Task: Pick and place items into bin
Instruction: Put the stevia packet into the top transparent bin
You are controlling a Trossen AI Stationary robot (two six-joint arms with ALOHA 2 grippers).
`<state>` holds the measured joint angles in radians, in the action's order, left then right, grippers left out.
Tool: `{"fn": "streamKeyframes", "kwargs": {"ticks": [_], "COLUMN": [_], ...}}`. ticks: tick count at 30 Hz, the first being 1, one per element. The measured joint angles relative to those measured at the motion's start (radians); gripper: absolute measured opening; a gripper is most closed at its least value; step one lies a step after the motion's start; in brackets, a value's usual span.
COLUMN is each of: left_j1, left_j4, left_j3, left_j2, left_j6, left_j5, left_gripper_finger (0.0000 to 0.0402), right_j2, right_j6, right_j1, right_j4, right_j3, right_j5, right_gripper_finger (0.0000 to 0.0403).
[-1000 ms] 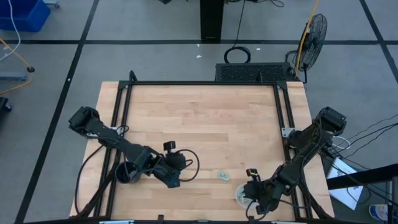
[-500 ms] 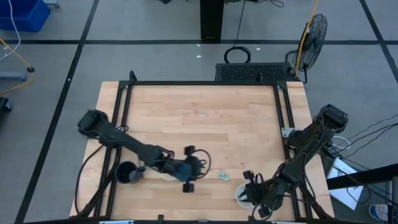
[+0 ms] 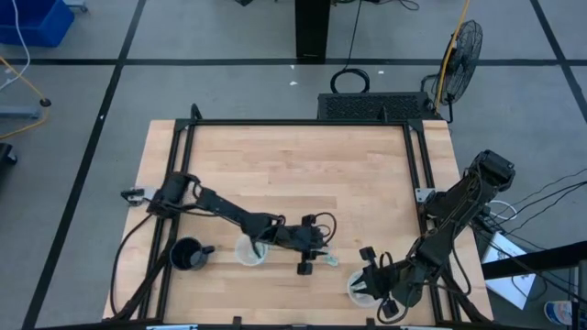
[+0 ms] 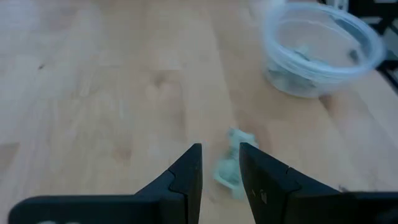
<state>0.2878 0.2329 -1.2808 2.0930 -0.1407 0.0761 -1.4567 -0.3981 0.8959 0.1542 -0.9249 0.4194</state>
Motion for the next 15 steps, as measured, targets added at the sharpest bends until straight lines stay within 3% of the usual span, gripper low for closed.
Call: {"fn": "streamKeyframes", "kwargs": {"ticks": [15], "left_j1": [-0.011], "left_j4": [0.057], "left_j3": [0.0], "left_j2": [0.047], "left_j6": [0.0], "left_j5": [-0.059], "left_gripper_finger": [0.0114], "right_j2": [0.0], "right_j6": [0.039], "right_j1": [0.0], "right_j4": [0.015], "right_j3": [0.0], "right_j5": [0.0], "right_gripper_finger": [0.007]}}
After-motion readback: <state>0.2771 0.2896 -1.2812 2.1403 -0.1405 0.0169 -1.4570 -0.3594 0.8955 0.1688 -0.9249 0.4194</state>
